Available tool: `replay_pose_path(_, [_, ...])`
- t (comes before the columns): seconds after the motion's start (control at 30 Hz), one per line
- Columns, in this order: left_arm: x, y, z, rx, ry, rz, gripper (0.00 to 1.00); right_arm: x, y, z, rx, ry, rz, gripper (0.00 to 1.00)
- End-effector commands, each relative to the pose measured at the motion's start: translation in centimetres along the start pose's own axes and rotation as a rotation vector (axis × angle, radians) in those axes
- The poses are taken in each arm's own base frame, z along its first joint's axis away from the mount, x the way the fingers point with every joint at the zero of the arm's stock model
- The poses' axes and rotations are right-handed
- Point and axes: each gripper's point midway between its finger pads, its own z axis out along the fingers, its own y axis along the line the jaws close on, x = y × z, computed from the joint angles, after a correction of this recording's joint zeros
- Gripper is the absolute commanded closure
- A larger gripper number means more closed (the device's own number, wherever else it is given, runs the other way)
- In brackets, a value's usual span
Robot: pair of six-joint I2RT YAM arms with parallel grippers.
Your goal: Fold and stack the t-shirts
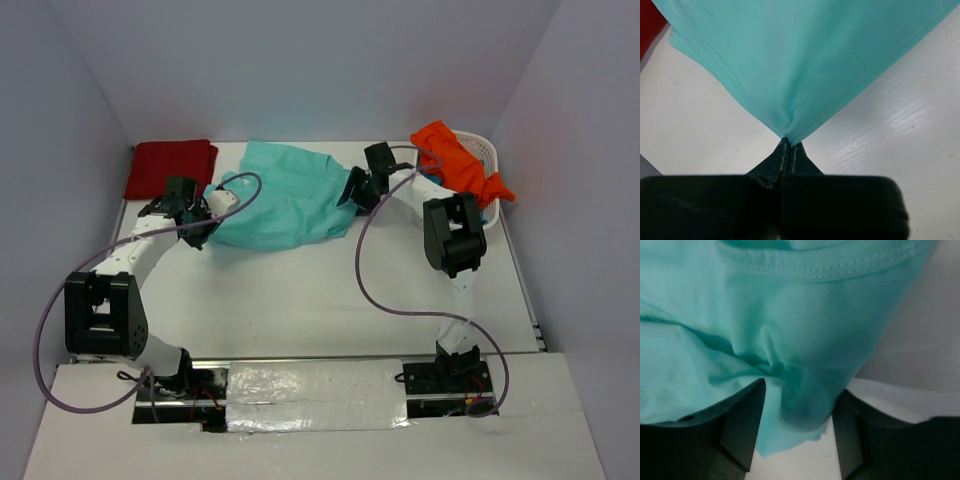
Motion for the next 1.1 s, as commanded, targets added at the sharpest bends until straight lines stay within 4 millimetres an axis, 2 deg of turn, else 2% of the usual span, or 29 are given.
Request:
replay_pose_path(0.0, [-2.0,0.1,-2.0,-0.008,-0.066,-0.022,1.0,-1.8,1.1,1.0,-0.023,-0.033,0.035,0.41])
replay_pose_path(0.03, [-2.3,0.2,-2.4,-0.012,-0.079,-0.021,1.0,-2.0,1.2,1.1,-0.018,-0.041,0.03,0.75])
replay_pose_path(0.07, [-2.6,0.3,-2.7,-0.016,-0.087,-0.021,1.0,-2.6,1.2,0.7,-0.005,-0.064,0.026,0.93])
replay_pose_path(0.1, [-2.7,0.4,-3.0,-0.021,-0.093,-0.018,1.0,-2.8,0.7,0.2,0.022,-0.082,0.021,1.0])
replay_pose_path(0.2, [-3.7,0.7,-4.5,-0.034,-0.131,-0.007,1.0,-3.3,-0.4,-4.2,0.093,-0.19,-0.047,1.0])
replay_pose_path(0.23, [-4.3,0.7,-5.5,-0.033,-0.152,-0.003,1.0,-2.3,-0.5,-7.2,0.096,-0.222,-0.076,1.0])
replay_pose_path(0.27, [-4.5,0.6,-5.9,-0.031,-0.156,-0.001,1.0,-2.5,-1.2,-9.2,0.14,-0.283,-0.098,1.0])
replay_pose_path(0.3, [-4.6,0.6,-6.2,-0.027,-0.159,-0.001,1.0,-2.4,-0.3,-13.6,0.126,-0.354,-0.156,1.0])
replay_pose_path(0.33, [-5.1,0.6,-6.9,-0.027,-0.169,0.0,1.0,-0.3,-1.9,-14.3,0.174,-0.338,-0.186,1.0])
replay_pose_path(0.37, [-5.2,0.5,-7.1,-0.018,-0.175,-0.004,1.0,0.9,-1.4,-16.1,0.201,-0.377,-0.24,1.0])
replay_pose_path(0.4, [-5.7,0.6,-7.6,-0.018,-0.186,-0.001,1.0,2.2,-1.1,-19.3,0.192,-0.403,-0.282,1.0])
replay_pose_path(0.47, [-5.9,0.3,-7.7,0.0,-0.187,-0.008,1.0,4.7,-1.0,-21.0,0.202,-0.374,-0.33,1.0])
replay_pose_path(0.5, [-6.0,0.4,-7.8,-0.003,-0.189,-0.009,1.0,6.8,-1.2,-21.9,0.225,-0.329,-0.37,1.0])
replay_pose_path(0.53, [-6.1,0.5,-7.7,-0.001,-0.191,-0.007,1.0,7.6,-0.9,-22.2,0.226,-0.307,-0.382,1.0])
replay_pose_path(0.57, [-6.3,0.5,-7.6,0.002,-0.194,-0.005,1.0,9.1,-0.9,-22.0,0.221,-0.242,-0.403,1.0])
replay_pose_path(0.6, [-6.3,0.5,-7.6,0.003,-0.197,-0.006,1.0,9.8,-1.0,-20.6,0.229,-0.181,-0.413,1.0])
replay_pose_path(0.67, [-6.6,0.5,-7.3,0.006,-0.208,-0.004,1.0,10.4,-0.3,-18.5,0.208,-0.103,-0.452,0.93])
replay_pose_path(0.7, [-6.6,0.4,-7.1,0.011,-0.209,-0.006,1.0,11.4,-1.1,-15.2,0.244,0.002,-0.473,0.91])
replay_pose_path(0.73, [-6.4,0.3,-6.4,0.019,-0.199,-0.007,1.0,11.1,0.9,-14.3,0.191,0.045,-0.504,0.87])
replay_pose_path(0.77, [-6.5,0.6,-6.1,0.013,-0.204,-0.004,1.0,11.7,0.8,-12.9,0.207,0.12,-0.521,0.79])
replay_pose_path(0.8, [-6.1,0.6,-5.0,0.019,-0.18,-0.007,1.0,11.2,2.6,-9.7,0.181,0.186,-0.536,0.51])
replay_pose_path(0.83, [-5.9,0.7,-4.5,0.017,-0.171,-0.005,1.0,10.5,3.5,-8.5,0.179,0.2,-0.55,0.42])
replay_pose_path(0.87, [-5.9,1.0,-3.5,0.021,-0.154,-0.016,1.0,9.0,5.4,-6.5,0.165,0.205,-0.567,0.24])
replay_pose_path(0.93, [-5.8,1.1,-2.5,0.033,-0.139,-0.034,1.0,7.0,7.4,-5.8,0.154,0.162,-0.562,0.01])
replay_pose_path(0.97, [-6.2,1.5,-2.4,0.031,-0.139,-0.04,1.0,6.0,8.4,-5.4,0.137,0.137,-0.555,0.0])
replay_pose_path(1.0, [-6.1,1.3,-1.6,0.052,-0.126,-0.053,1.0,3.7,11.7,-7.1,0.067,0.045,-0.554,0.0])
replay_pose_path(1.03, [-6.2,1.3,-1.3,0.057,-0.126,-0.056,1.0,1.8,13.8,-8.6,-0.005,-0.034,-0.533,0.0])
replay_pose_path(1.07, [-6.4,1.5,-1.2,0.057,-0.129,-0.06,1.0,1.2,14.5,-9.1,-0.038,-0.063,-0.519,0.0])
